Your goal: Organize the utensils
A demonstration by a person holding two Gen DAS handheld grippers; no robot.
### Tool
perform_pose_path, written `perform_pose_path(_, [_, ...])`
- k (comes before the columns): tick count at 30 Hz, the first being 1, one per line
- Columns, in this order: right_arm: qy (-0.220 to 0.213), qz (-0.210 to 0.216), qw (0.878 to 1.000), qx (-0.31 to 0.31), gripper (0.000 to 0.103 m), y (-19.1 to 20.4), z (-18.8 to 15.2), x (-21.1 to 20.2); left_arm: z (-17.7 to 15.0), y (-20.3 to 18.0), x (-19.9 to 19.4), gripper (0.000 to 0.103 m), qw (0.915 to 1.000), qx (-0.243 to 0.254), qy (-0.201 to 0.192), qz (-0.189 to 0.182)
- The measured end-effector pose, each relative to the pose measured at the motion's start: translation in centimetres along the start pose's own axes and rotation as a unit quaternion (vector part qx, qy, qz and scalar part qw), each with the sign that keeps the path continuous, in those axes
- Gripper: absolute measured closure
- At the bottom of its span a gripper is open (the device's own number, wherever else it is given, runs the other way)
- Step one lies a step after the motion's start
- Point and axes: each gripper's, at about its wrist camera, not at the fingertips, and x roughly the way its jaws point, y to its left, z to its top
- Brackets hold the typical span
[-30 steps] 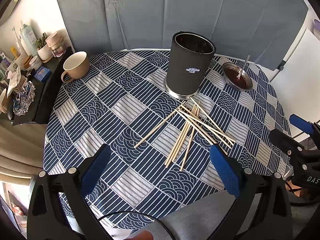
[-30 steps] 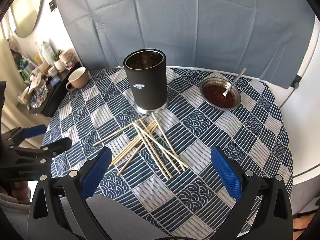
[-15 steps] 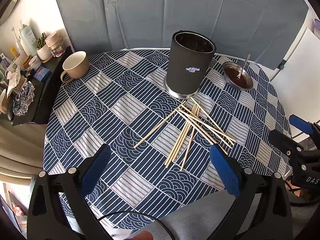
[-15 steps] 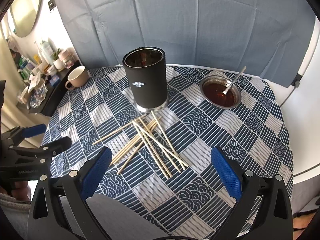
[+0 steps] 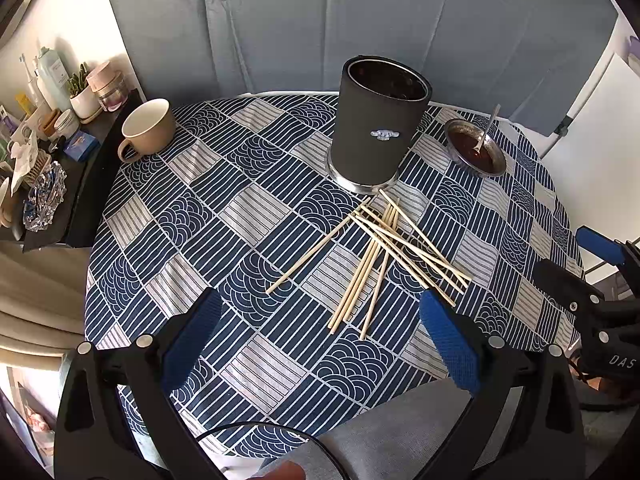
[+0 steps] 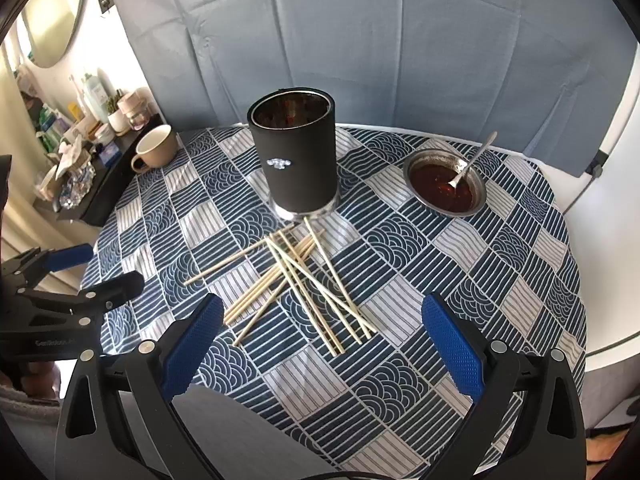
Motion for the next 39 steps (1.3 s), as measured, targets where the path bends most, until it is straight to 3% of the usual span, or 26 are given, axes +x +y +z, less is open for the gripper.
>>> perform_pose_path(23, [0.030, 0.008, 1.000, 0.003, 0.008, -0.4, 0.5, 2.0, 0.4, -0.2, 1.8, 0.006, 0.9994, 0.004, 0.034, 0.005])
perform_pose_path(39, [0.095, 0.028, 0.995, -0.002, 0.008, -0.7, 1.6, 6.4, 1.5, -0.1, 5.3, 0.006, 0.9956, 0.003, 0.093, 0.009])
